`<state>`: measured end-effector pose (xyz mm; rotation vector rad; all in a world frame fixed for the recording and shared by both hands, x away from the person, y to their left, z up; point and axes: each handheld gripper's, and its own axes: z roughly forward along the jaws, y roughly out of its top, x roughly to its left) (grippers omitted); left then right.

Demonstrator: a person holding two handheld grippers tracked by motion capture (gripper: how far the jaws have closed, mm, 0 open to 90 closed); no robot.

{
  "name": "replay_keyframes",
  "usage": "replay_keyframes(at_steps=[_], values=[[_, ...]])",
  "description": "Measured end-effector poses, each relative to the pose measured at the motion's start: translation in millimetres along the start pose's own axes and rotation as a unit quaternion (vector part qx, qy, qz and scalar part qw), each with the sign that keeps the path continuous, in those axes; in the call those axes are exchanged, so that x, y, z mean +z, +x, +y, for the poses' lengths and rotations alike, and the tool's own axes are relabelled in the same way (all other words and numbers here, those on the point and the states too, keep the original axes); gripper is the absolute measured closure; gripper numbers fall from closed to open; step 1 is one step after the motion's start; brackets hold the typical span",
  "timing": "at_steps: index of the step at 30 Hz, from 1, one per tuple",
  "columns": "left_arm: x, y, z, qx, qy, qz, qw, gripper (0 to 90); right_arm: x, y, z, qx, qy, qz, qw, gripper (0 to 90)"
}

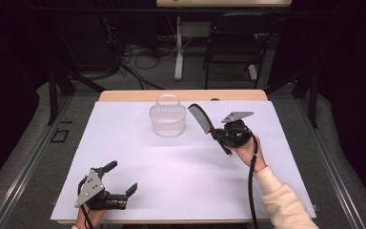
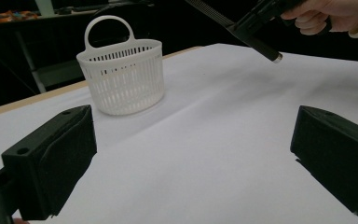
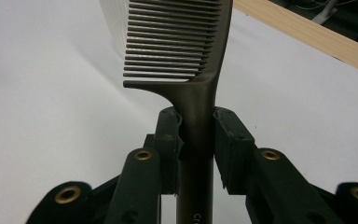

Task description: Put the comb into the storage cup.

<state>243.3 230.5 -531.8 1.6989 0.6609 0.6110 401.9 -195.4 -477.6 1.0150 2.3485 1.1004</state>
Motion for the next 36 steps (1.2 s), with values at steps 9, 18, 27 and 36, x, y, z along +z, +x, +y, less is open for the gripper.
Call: replay_keyframes(at_steps=[9,18,27,36], values=[[-0.7,-0.3,0.1,-0.001,-0.002,0.001,1.0,0.3,5.2,2.0,0.0,-0.003,-0.009,-0.004,0.9999,72.6],[-0.6,0.0,0.1,-0.002,-0.002,0.002,1.0,0.4,10.3,5.8,5.5,-0.008,-0.021,-0.007,0.9997,72.6],[-0.6,-0.2,0.1,-0.003,-0.002,0.002,1.0,0.4,9.7,3.8,11.7,-0.003,-0.047,-0.013,0.9988,72.6],[-0.3,0.2,0.0,-0.003,-0.002,0.001,1.0,0.4,12.7,0.2,13.8,0.007,-0.067,-0.016,0.9976,72.6]])
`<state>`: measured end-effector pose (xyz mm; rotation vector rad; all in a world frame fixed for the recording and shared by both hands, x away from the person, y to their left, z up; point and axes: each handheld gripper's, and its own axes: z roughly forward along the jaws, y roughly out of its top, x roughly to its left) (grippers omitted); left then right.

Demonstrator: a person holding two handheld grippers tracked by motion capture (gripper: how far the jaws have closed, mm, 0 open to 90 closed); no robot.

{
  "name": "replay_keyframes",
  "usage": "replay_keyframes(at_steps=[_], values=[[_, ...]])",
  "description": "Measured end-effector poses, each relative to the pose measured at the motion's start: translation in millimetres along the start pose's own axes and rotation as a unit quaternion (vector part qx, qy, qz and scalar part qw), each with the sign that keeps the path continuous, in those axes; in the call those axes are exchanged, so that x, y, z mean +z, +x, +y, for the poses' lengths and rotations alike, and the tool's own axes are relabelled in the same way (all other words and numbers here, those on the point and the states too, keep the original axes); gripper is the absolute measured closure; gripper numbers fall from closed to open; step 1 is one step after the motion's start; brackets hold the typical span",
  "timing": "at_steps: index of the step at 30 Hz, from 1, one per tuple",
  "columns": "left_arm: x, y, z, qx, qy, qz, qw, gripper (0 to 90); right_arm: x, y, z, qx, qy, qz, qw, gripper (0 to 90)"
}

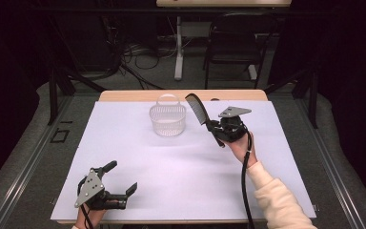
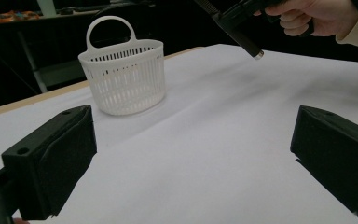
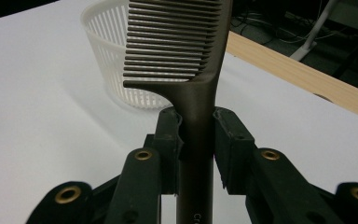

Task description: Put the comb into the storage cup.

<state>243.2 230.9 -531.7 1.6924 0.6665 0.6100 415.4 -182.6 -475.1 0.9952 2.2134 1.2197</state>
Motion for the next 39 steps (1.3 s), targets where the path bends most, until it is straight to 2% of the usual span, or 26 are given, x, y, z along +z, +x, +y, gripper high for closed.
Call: replay_keyframes(at_steps=[10,15,33,39], values=[[-0.5,0.1,0.2,0.0,-0.001,0.0,1.0,0.3,5.7,-1.2,5.1,0.004,-0.025,-0.003,0.9997,72.6],[-0.3,0.0,0.2,0.0,-0.001,0.0,1.0,0.4,7.9,-3.5,8.4,0.015,-0.04,-0.003,0.9991,72.6],[-0.2,0.2,-0.2,-0.002,-0.001,-0.001,1.0,0.4,11.9,-3.2,15.8,0.01,-0.078,-0.009,0.9969,72.7],[-0.3,0.2,-0.1,-0.002,-0.002,-0.001,1.0,0.4,13.8,-2.7,19.4,0.006,-0.082,-0.008,0.9966,72.6]])
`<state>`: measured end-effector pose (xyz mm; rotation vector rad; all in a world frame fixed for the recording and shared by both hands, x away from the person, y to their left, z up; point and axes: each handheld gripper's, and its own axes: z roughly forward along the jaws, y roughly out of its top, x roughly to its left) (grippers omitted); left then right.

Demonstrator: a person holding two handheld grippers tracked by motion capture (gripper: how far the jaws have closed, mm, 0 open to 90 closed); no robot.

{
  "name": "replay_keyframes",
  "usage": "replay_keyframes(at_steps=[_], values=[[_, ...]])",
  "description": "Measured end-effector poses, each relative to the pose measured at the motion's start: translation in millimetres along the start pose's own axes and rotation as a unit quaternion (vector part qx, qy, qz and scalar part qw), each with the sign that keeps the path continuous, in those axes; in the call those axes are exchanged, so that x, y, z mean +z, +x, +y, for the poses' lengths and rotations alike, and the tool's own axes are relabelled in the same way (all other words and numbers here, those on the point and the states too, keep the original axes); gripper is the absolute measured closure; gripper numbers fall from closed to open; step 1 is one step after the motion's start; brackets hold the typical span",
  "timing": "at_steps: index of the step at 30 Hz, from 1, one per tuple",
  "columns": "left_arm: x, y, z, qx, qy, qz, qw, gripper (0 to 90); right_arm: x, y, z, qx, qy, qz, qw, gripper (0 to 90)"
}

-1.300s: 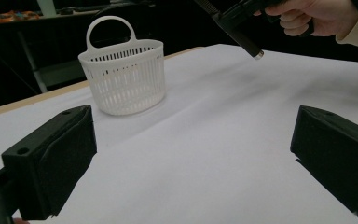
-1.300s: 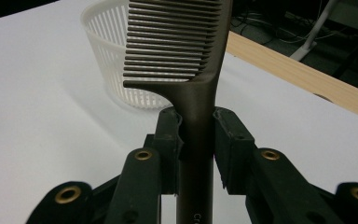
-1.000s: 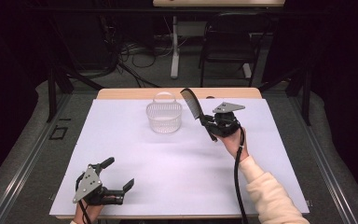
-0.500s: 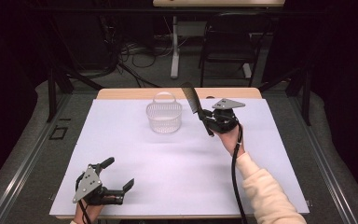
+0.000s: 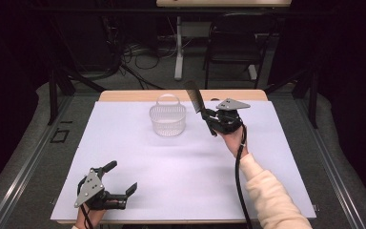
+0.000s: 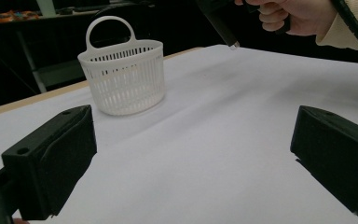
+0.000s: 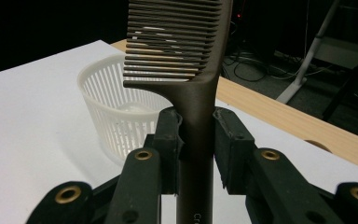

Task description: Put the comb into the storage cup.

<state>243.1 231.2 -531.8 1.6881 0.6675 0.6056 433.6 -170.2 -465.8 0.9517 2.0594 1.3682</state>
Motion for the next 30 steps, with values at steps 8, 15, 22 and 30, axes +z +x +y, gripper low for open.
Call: replay_keyframes(at_steps=[8,15,22,30], values=[[0.0,0.4,-0.2,-0.001,0.0,0.0,1.0,0.3,7.9,2.9,3.8,-0.009,0.003,0.0,1.0,72.6],[-0.1,0.3,-0.1,-0.001,-0.001,0.001,1.0,0.3,10.1,4.2,10.0,-0.017,0.002,-0.001,0.9999,72.6],[0.0,0.1,-0.1,-0.001,-0.001,0.001,1.0,0.4,11.8,4.3,15.0,-0.025,0.003,-0.004,0.9997,72.6],[-0.2,0.3,0.1,0.001,-0.001,0.0,1.0,0.4,14.5,3.9,20.5,-0.028,0.003,-0.006,0.9996,72.6]])
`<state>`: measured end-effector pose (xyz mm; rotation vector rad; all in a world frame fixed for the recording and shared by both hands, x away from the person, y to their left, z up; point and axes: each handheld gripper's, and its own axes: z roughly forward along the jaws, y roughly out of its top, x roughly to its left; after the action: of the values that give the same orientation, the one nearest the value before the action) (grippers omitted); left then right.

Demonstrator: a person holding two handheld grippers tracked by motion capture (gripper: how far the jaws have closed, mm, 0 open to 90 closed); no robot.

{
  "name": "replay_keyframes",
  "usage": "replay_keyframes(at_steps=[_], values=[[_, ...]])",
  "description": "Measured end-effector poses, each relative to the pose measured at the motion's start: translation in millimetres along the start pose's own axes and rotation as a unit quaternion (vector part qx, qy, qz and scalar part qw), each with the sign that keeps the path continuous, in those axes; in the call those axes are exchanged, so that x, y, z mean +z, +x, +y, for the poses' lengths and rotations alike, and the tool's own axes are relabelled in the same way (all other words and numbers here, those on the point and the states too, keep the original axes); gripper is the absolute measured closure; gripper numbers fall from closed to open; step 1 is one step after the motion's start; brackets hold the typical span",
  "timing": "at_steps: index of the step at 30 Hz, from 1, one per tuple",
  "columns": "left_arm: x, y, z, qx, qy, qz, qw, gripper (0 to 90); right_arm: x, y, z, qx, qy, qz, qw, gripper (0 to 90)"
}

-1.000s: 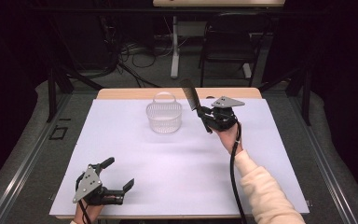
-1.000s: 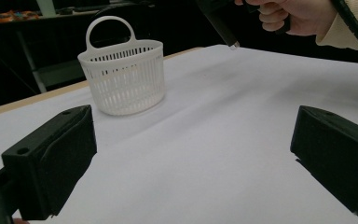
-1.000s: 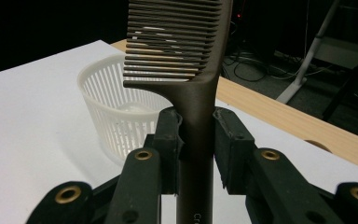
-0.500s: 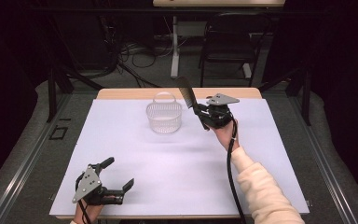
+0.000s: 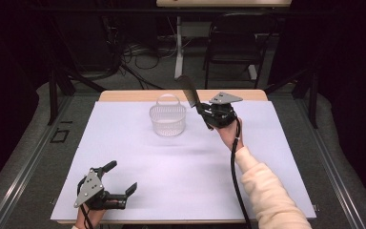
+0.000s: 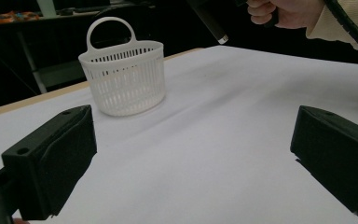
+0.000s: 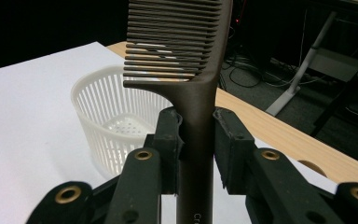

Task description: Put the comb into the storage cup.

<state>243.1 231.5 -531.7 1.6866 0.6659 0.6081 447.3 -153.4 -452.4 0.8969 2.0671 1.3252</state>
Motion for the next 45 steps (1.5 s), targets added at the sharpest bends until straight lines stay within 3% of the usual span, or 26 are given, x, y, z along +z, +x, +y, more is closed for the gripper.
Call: replay_keyframes(at_steps=[45], values=[[-0.2,0.3,-0.2,-0.002,-0.001,0.0,1.0,0.4,16.9,6.4,27.1,-0.026,-0.016,-0.001,0.9995,72.6]])
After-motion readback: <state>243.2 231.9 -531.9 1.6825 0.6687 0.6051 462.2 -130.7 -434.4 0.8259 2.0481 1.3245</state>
